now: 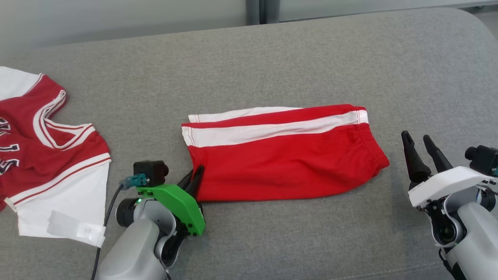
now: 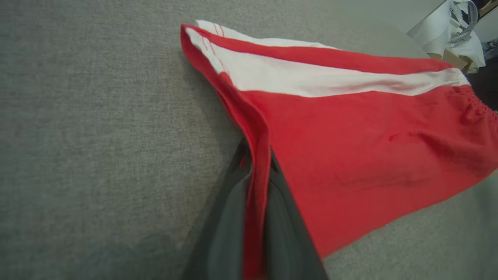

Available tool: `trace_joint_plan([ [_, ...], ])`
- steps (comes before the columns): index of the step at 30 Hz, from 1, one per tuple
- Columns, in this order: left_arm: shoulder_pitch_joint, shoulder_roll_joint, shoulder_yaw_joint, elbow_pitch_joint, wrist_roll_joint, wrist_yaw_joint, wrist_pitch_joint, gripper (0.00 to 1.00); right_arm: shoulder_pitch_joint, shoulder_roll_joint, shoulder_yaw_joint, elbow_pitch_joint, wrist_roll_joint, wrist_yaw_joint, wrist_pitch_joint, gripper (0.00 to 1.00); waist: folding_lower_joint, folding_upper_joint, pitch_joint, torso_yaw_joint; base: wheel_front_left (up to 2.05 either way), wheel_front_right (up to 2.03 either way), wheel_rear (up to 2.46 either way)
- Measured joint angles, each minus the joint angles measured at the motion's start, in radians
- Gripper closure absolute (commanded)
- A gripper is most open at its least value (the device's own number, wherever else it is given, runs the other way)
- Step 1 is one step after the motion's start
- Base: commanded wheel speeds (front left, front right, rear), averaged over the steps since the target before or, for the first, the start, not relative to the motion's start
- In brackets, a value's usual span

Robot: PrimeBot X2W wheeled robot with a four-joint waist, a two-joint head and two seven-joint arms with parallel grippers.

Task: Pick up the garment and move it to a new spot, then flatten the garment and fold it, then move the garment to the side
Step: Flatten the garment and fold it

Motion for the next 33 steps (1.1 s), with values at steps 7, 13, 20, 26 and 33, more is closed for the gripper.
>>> trace_joint_plan([
  [7, 0.058, 0.001, -0.03, -0.05, -0.034, 0.0, -0.036, 0.69, 0.034, 0.022, 0.025, 0.027, 0.0, -0.008, 0.0, 0.0, 0.0, 0.0, -0.056, 0.047, 0.0, 0.0, 0.0],
  [13, 0.073, 0.003, -0.037, -0.083, -0.024, 0.025, -0.064, 0.0, 0.031, 0.026, 0.059, 0.026, -0.015, -0.007, 0.012, 0.0, 0.0, 0.0, -0.083, 0.07, 0.0, 0.0, 0.0],
  [20, 0.079, 0.007, -0.018, -0.133, 0.02, 0.071, -0.118, 0.0, 0.024, 0.024, 0.093, 0.031, -0.04, -0.007, 0.058, 0.0, 0.0, 0.0, -0.085, 0.075, 0.0, 0.0, 0.0],
  [26, 0.082, 0.016, 0.011, -0.214, 0.036, 0.101, -0.152, 0.0, 0.006, -0.009, 0.088, 0.061, -0.044, -0.018, 0.101, 0.0, 0.0, 0.0, -0.084, 0.098, 0.0, 0.0, 0.0],
  [33, 0.133, 0.016, 0.026, -0.284, 0.039, 0.138, -0.158, 0.0, 0.004, -0.015, 0.069, 0.095, -0.018, -0.021, 0.147, 0.0, 0.0, 0.0, -0.08, 0.147, 0.0, 0.0, 0.0],
])
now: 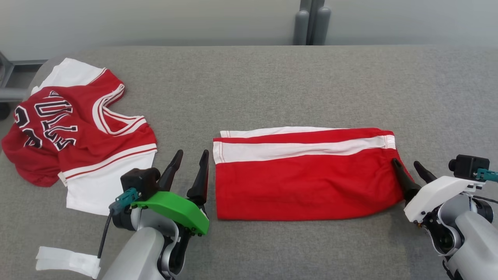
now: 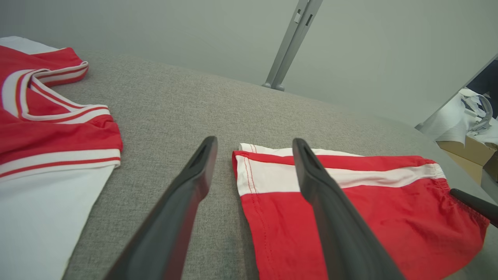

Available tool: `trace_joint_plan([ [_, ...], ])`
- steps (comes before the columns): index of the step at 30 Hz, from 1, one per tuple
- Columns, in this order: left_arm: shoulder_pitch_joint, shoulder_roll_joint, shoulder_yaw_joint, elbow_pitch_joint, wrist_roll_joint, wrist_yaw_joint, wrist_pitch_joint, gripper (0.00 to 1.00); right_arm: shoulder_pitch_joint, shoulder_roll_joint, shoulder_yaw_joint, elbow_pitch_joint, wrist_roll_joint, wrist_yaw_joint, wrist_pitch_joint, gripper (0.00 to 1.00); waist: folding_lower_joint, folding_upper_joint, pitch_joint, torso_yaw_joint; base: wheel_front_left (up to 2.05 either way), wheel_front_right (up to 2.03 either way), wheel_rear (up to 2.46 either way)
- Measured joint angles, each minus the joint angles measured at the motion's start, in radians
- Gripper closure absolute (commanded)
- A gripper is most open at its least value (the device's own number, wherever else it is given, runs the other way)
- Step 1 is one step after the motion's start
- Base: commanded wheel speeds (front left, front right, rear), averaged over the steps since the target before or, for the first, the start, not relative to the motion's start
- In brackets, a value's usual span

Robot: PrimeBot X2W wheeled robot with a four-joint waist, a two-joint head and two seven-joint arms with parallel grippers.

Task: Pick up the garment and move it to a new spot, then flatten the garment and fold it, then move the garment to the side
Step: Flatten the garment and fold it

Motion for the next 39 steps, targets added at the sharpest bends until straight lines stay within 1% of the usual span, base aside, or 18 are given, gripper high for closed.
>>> trace_joint_plan([
  [4, 0.014, 0.0, 0.0, -0.029, 0.0, 0.009, -0.002, 0.0, -0.01, -0.009, -0.011, 0.021, 0.01, -0.008, 0.022, 0.0, 0.0, 0.0, 0.006, 0.032, 0.0, 0.0, 0.0],
  [7, 0.029, 0.0, 0.002, -0.049, 0.0, 0.017, -0.002, 0.0, -0.015, -0.015, -0.023, 0.042, 0.029, -0.021, 0.035, 0.0, 0.0, 0.0, 0.012, 0.056, 0.0, 0.0, 0.0],
  [12, 0.054, 0.01, 0.019, -0.081, 0.0, 0.03, -0.002, 0.0, -0.016, -0.008, -0.024, 0.067, 0.044, -0.021, 0.065, 0.0, 0.0, 0.0, 0.021, 0.083, 0.0, 0.0, 0.0],
  [16, 0.073, 0.019, 0.028, -0.105, 0.0, 0.036, -0.003, 0.0, -0.017, 0.009, -0.033, 0.081, 0.069, -0.02, 0.081, 0.0, 0.0, 0.0, 0.025, 0.088, 0.0, 0.0, 0.0],
  [17, 0.075, 0.021, 0.029, -0.11, 0.0, 0.039, -0.003, 0.0, -0.018, 0.009, -0.034, 0.083, 0.074, -0.02, 0.082, 0.09, 0.0, 0.0, 0.025, 0.087, 0.0, 0.0, 0.0],
  [18, 0.078, 0.023, 0.029, -0.114, 0.0, 0.039, -0.003, 0.0, -0.018, 0.008, -0.035, 0.085, 0.074, -0.02, 0.084, 0.32, 0.0, 0.0, 0.025, 0.087, 0.0, 0.0, 0.0],
  [19, 0.081, 0.025, 0.029, -0.12, 0.0, 0.04, -0.003, 0.0, -0.019, 0.008, -0.035, 0.087, 0.075, -0.019, 0.088, 0.58, 0.0, 0.0, 0.026, 0.087, 0.0, 0.0, 0.0],
  [20, 0.085, 0.028, 0.03, -0.127, 0.0, 0.04, -0.003, 0.0, -0.021, 0.008, -0.035, 0.088, 0.075, -0.019, 0.088, 0.64, 0.0, 0.0, 0.026, 0.086, 0.0, 0.0, 0.0],
  [21, 0.088, 0.031, 0.03, -0.134, 0.0, 0.04, -0.003, 0.0, -0.022, 0.009, -0.035, 0.089, 0.077, -0.018, 0.088, 0.78, 0.0, 0.0, 0.027, 0.085, 0.0, 0.0, 0.0],
  [22, 0.09, 0.034, 0.03, -0.139, 0.001, 0.041, -0.003, 0.0, -0.023, 0.009, -0.036, 0.089, 0.081, -0.012, 0.088, 0.86, 0.0, 0.0, 0.027, 0.084, 0.0, 0.0, 0.0],
  [23, 0.092, 0.035, 0.031, -0.142, 0.001, 0.044, -0.003, 0.0, -0.023, 0.01, -0.038, 0.089, 0.085, -0.009, 0.088, 1.0, 0.0, 0.0, 0.028, 0.083, 0.0, 0.0, 0.0],
  [25, 0.098, 0.036, 0.032, -0.149, 0.001, 0.047, -0.003, 0.0, -0.024, 0.012, -0.044, 0.088, 0.096, -0.007, 0.088, 1.0, 0.0, 0.0, 0.028, 0.08, 0.0, 0.0, 0.0],
  [33, 0.123, 0.044, 0.039, -0.18, 0.001, 0.06, -0.003, 0.0, -0.046, 0.007, -0.065, 0.082, 0.137, 0.015, 0.109, 1.0, 0.0, 0.0, 0.024, 0.057, 0.0, 0.0, 0.0],
  [35, 0.127, 0.044, 0.035, -0.192, 0.002, 0.061, -0.002, 0.0, -0.046, -0.012, -0.075, 0.081, 0.145, 0.015, 0.114, 1.0, 0.0, 0.0, 0.022, 0.05, 0.0, 0.0, 0.0],
  [39, 0.127, 0.045, 0.032, -0.217, 0.002, 0.061, -0.002, 0.0, -0.054, -0.088, -0.095, 0.079, 0.145, 0.015, 0.128, 1.0, 0.0, 0.0, 0.019, 0.042, 0.0, 0.0, 0.0],
])
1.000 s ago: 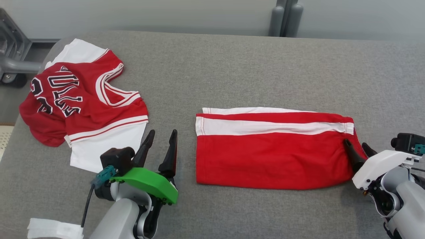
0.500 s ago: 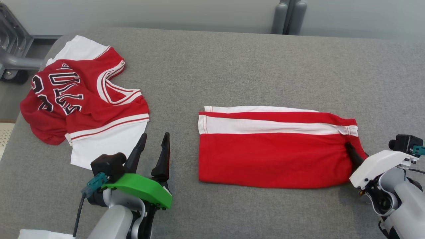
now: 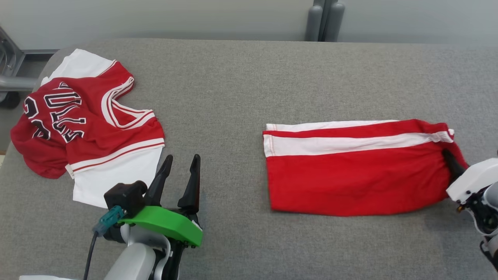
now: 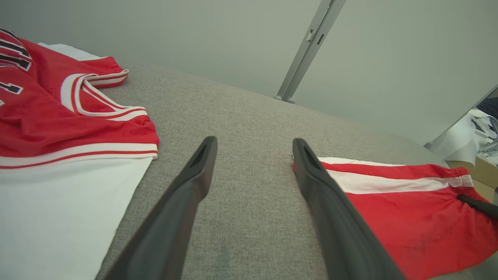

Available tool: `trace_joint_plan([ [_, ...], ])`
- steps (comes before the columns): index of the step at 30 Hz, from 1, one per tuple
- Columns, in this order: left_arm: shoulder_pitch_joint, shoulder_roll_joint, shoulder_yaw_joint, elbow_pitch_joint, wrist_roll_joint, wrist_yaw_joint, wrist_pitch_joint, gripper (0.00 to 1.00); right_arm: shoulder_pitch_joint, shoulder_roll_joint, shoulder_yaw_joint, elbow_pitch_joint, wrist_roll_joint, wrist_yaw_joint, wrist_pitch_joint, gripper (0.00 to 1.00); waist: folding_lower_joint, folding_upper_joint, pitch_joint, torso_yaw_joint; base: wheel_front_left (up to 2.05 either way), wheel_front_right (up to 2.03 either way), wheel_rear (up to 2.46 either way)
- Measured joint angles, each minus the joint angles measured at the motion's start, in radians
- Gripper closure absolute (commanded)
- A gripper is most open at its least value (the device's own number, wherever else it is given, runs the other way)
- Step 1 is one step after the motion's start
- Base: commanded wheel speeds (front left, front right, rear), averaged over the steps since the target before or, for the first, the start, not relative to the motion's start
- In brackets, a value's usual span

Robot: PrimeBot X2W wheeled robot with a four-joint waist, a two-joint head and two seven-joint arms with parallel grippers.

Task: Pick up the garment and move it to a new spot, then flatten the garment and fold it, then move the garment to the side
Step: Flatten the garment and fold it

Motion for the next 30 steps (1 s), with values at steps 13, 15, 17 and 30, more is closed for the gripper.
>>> trace_joint_plan([
  [13, 0.023, 0.0, -0.016, -0.047, 0.0, 0.0, 0.008, 0.0, -0.015, -0.017, 0.028, -0.086, 0.002, 0.015, 0.047, 1.0, 0.0, 0.0, -0.019, -0.026, 0.0, 0.0, 0.0],
  [15, 0.023, 0.0, -0.02, -0.048, 0.0, 0.0, 0.009, 0.0, -0.015, -0.012, 0.04, -0.1, 0.003, 0.017, 0.057, 1.0, 0.0, 0.0, -0.023, -0.026, 0.0, 0.0, 0.0],
  [17, 0.024, -0.001, -0.028, -0.049, 0.0, 0.0, 0.009, 0.0, -0.014, -0.002, 0.06, -0.127, 0.003, 0.017, 0.07, 1.0, 0.0, 0.0, -0.03, -0.024, 0.0, 0.0, 0.0],
  [30, 0.061, -0.002, -0.036, -0.055, -0.002, 0.0, 0.019, 0.0, -0.014, 0.042, 0.184, -0.264, 0.004, 0.022, 0.18, 1.0, 0.0, 0.0, -0.079, 0.035, 0.0, 0.0, 0.0],
])
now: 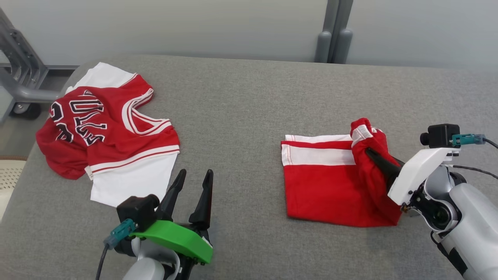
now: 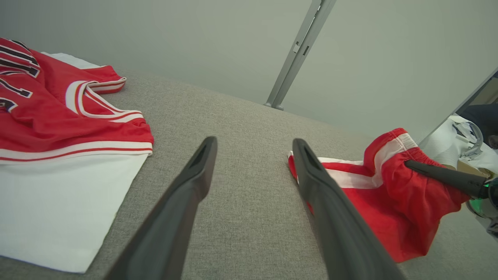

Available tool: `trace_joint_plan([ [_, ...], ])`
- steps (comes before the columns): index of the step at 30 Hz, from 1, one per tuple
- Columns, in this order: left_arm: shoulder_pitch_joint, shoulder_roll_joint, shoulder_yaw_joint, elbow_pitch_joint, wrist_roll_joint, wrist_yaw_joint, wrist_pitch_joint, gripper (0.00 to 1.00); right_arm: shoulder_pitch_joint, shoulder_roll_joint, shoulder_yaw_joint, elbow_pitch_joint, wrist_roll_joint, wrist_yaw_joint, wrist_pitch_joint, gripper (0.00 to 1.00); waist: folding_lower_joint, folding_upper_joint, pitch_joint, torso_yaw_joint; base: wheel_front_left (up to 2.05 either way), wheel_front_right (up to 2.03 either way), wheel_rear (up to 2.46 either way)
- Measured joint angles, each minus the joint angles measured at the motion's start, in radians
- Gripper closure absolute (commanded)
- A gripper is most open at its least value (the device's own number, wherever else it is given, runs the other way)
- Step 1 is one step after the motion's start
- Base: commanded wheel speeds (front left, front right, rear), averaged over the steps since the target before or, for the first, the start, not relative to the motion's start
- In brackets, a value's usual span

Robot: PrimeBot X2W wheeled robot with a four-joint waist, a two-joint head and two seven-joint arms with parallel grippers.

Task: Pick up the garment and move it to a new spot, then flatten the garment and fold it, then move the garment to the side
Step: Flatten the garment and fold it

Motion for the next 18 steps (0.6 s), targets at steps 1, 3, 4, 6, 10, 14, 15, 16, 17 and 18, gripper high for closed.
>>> trace_joint_plan([
  [1, 0.0, 0.0, -0.001, -0.001, 0.0, 0.0, 0.0, 0.0, 0.0, 0.001, 0.001, 0.001, 0.0, 0.0, 0.009, 1.0, 0.0, -0.0001, -0.002, 0.007, 0.0, 0.0, 0.0],
  [3, 0.001, 0.0, -0.003, -0.005, -0.001, 0.001, 0.004, 0.0, -0.003, 0.004, 0.008, 0.005, -0.003, 0.0, 0.024, 1.0, 0.0, 0.0, -0.006, 0.022, 0.0, 0.0, 0.0],
  [4, 0.001, -0.001, -0.006, -0.007, -0.001, 0.001, 0.008, 0.0, -0.006, 0.009, 0.009, 0.01, -0.003, -0.002, 0.03, 1.0, 0.0, 0.0, -0.008, 0.03, 0.0, 0.0, 0.0],
  [6, 0.004, -0.002, -0.011, -0.012, -0.001, 0.001, 0.009, 0.0, -0.011, 0.022, 0.012, 0.016, -0.003, -0.005, 0.04, 1.0, 0.0, 0.0, -0.01, 0.046, 0.0, 0.0, 0.0],
  [10, 0.012, -0.002, -0.014, -0.022, -0.001, 0.002, 0.009, 0.0, -0.014, 0.04, 0.022, 0.038, -0.002, -0.022, 0.068, 1.0, 0.0, 0.0, -0.011, 0.08, 0.0, 0.0, 0.0],
  [14, 0.021, -0.003, -0.016, -0.028, -0.001, 0.005, 0.009, 0.0, -0.025, 0.048, 0.029, 0.065, -0.008, -0.049, 0.084, 1.0, 0.0, 0.0, -0.009, 0.114, 0.0, 0.0, 0.0],
  [15, 0.021, -0.003, -0.016, -0.029, -0.002, 0.005, 0.009, 0.0, -0.032, 0.048, 0.03, 0.071, -0.008, -0.052, 0.09, 1.0, 0.0, 0.0, -0.007, 0.121, 0.0, 0.0, 0.0],
  [16, 0.021, -0.003, -0.016, -0.031, -0.002, 0.005, 0.009, 0.0, -0.038, 0.048, 0.031, 0.075, -0.009, -0.058, 0.095, 1.0, 0.0, 0.0, -0.005, 0.129, 0.0, 0.0, 0.0],
  [17, 0.021, -0.003, -0.016, -0.033, -0.002, 0.006, 0.009, 0.0, -0.044, 0.048, 0.032, 0.079, -0.012, -0.06, 0.1, 1.0, 0.0, 0.0, -0.003, 0.136, 0.0, 0.0, 0.0],
  [18, 0.021, -0.003, -0.015, -0.035, -0.002, 0.006, 0.009, 0.0, -0.051, 0.049, 0.036, 0.083, -0.019, -0.064, 0.101, 1.0, 0.0, 0.0, -0.001, 0.142, 0.0, 0.0, 0.0],
])
